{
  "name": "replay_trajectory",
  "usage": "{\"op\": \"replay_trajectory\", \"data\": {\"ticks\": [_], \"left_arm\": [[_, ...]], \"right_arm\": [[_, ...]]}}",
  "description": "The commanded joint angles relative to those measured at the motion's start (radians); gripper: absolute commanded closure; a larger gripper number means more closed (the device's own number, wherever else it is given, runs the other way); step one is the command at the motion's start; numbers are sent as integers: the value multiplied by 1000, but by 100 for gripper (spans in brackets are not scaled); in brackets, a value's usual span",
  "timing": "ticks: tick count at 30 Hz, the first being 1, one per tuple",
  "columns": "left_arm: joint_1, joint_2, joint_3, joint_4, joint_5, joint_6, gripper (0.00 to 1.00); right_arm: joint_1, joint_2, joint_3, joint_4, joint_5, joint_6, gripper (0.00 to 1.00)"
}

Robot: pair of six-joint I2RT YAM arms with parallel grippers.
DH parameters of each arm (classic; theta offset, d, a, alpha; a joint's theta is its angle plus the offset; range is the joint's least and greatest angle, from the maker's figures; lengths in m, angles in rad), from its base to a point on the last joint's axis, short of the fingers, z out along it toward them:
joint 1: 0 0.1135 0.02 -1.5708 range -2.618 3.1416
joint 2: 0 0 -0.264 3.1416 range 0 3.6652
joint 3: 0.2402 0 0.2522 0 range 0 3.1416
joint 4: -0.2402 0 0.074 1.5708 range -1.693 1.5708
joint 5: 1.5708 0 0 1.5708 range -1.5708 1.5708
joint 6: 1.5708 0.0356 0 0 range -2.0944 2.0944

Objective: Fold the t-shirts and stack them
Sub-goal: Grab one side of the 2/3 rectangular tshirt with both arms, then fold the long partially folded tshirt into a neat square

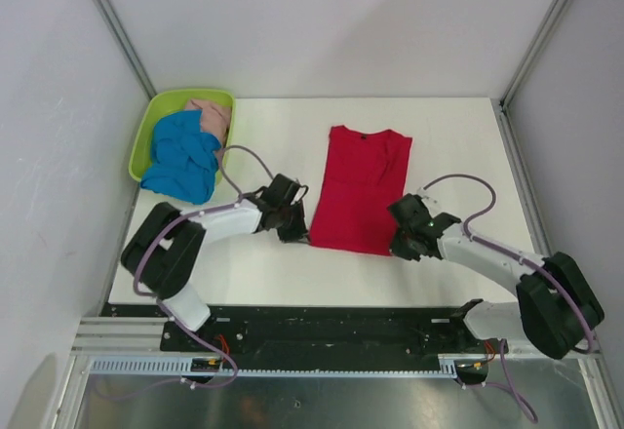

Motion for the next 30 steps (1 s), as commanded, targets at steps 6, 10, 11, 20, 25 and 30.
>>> {"op": "replay_trajectory", "data": {"ticks": [6,10,11,20,25,30], "left_arm": [[-40,-327,-229,-23,-21,-75,100],[-42,-423,-256,-27,-15,-76,100],[-42,-442,-255,-29,-14,-76,100],[-33,-430,-72,-63,-41,-26,100],[-4,-338,80,-68,-42,-3,100],[31,-201,259,-69,-54,26,100]], "right_arm": [[207,-214,-29,-242,89,173,100],[232,-325,-23,-304,103,209,100],[233,-346,-17,-314,108,211,100],[194,-331,162,-379,208,136,100],[48,-269,261,-313,177,2,100],[-121,-163,346,-178,90,-124,100]]}}
